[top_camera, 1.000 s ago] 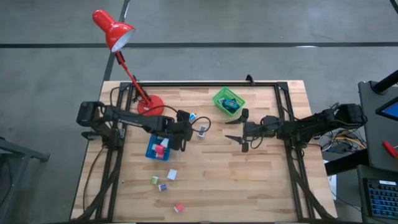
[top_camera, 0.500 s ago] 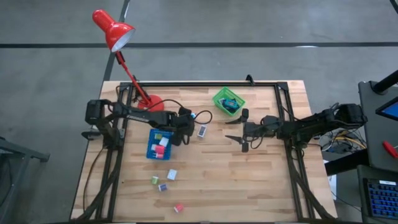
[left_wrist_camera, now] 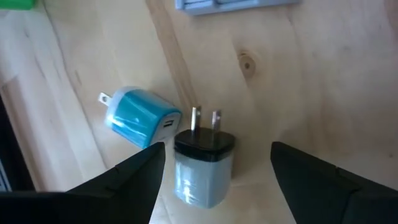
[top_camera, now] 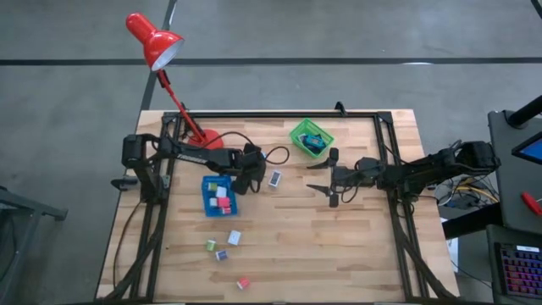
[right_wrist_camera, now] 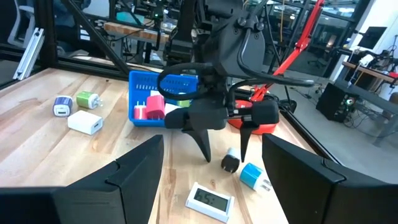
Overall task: Pick & Place Office items
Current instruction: Put the white black charger adapter into the blue basket
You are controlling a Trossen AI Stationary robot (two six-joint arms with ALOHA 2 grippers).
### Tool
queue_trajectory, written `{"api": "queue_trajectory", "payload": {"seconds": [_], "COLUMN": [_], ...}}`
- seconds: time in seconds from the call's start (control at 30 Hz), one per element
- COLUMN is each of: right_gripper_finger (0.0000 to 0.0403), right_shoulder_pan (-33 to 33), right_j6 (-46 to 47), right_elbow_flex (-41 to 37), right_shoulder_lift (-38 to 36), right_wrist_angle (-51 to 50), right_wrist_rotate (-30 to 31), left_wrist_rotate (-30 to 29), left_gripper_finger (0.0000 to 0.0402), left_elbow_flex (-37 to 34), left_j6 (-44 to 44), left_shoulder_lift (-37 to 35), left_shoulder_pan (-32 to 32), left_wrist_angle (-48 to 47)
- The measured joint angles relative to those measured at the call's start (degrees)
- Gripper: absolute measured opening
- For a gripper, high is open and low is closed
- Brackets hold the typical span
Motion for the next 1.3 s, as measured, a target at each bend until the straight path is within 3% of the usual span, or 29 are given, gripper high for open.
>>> {"api": "queue_trajectory", "payload": {"seconds": [0.83,0.93,1.3], "right_gripper_finger": [0.0263,0.0263,0.0263], "right_shoulder_pan": [0.00,0.00,0.00], "right_j6": [0.24,0.24,0.48], "right_elbow_flex": [0.00,0.00,0.00], "right_shoulder_lift": [0.00,0.00,0.00], "right_wrist_angle": [0.02,0.02,0.02], "right_wrist_rotate": [0.02,0.02,0.02], "left_wrist_rotate": [1.23,3.37,5.88], "left_gripper_finger": [0.0300,0.0300,0.0268], "left_elbow_flex": [0.11,-0.03,-0.40], "left_j6": [-3.89,-5.04,-9.98], "left_shoulder_lift": [-0.37,-0.36,-0.33], "left_shoulder_pan": [2.15,3.09,3.86], "left_wrist_angle": [0.01,-0.04,-0.34]}}
